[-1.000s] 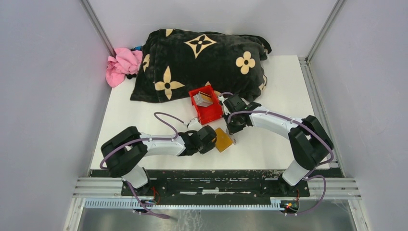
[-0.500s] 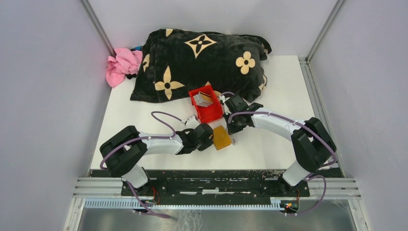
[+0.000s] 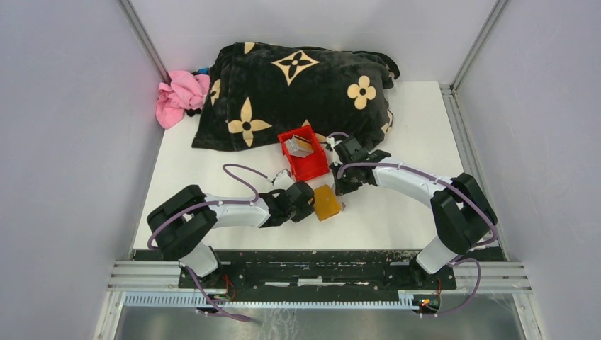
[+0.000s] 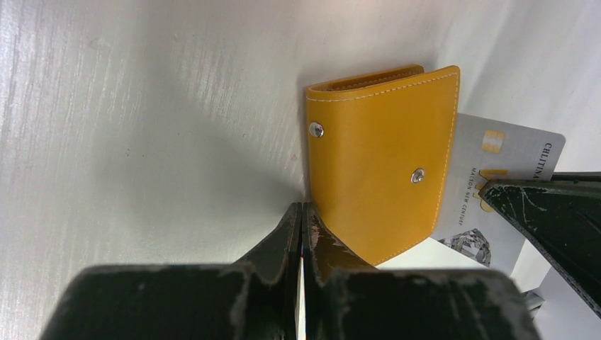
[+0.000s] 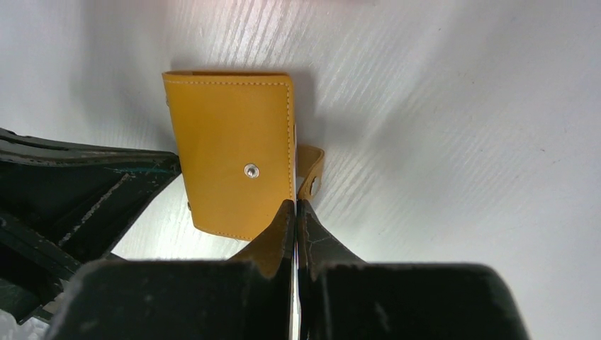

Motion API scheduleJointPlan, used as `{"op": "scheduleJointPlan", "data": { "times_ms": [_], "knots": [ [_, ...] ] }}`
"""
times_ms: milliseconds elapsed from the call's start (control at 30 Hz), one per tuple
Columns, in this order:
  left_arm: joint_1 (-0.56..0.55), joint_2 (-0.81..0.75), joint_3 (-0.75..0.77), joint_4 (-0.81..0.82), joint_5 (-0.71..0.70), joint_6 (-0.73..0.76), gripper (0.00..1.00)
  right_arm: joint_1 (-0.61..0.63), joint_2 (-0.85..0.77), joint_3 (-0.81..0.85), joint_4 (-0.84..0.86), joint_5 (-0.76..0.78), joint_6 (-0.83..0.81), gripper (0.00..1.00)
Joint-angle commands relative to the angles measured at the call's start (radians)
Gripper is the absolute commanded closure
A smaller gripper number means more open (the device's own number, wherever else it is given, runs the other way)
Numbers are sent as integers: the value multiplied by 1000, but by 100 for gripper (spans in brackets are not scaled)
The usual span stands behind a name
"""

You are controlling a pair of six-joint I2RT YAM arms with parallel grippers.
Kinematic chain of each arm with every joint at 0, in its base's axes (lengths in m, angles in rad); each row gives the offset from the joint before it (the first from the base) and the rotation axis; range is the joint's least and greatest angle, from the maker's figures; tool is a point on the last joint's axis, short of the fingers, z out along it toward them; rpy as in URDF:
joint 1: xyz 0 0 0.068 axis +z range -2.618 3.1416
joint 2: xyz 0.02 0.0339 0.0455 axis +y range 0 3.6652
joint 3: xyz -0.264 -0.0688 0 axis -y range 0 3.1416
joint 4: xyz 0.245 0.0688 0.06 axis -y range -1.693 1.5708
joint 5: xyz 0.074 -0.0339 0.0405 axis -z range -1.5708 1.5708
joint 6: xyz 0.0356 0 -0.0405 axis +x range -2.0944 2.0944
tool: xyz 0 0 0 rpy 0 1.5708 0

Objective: Put the credit cards into the card holder
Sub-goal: Open the card holder at the center of the board.

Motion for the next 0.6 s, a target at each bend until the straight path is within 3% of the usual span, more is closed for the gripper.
{"op": "scheduleJointPlan", "data": {
  "times_ms": [0, 567],
  "knots": [
    [6, 51, -43, -130, -5, 65, 94, -29, -31, -17, 69, -63, 39, 99],
    [8, 56, -45, -145, 3, 63, 95, -108, -19, -86, 164, -174, 107, 99]
  ]
}}
